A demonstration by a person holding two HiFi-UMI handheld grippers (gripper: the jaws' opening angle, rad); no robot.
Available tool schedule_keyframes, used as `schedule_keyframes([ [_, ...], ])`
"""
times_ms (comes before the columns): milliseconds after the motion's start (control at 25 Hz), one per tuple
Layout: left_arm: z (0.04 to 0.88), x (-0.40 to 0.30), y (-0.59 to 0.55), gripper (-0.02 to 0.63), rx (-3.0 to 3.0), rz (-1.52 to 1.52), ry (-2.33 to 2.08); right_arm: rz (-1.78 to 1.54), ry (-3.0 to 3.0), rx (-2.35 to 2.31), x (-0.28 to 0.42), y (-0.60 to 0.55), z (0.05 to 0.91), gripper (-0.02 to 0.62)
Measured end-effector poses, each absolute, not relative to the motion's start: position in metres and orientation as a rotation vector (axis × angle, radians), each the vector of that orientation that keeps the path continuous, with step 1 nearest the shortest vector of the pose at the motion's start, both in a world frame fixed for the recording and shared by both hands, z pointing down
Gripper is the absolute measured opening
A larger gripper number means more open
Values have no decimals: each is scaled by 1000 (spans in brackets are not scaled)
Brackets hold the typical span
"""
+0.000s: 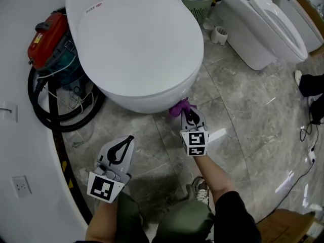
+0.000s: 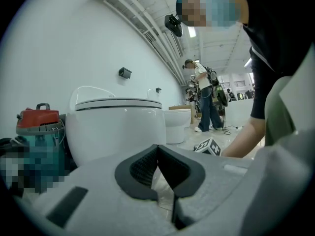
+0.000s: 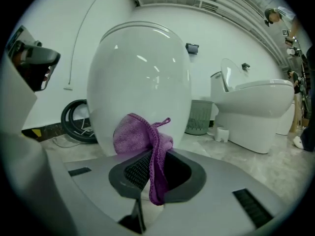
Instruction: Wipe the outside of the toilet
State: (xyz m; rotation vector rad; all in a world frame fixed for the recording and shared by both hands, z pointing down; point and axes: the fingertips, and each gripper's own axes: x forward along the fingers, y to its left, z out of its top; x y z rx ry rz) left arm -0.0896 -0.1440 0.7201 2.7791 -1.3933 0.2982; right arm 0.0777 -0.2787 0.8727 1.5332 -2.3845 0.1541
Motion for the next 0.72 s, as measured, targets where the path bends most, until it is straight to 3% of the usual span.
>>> schedule_keyframes([
  [720, 735, -79, -155, 6, 2768, 347, -1367, 300, -2212, 1786, 146, -347, 881, 49],
])
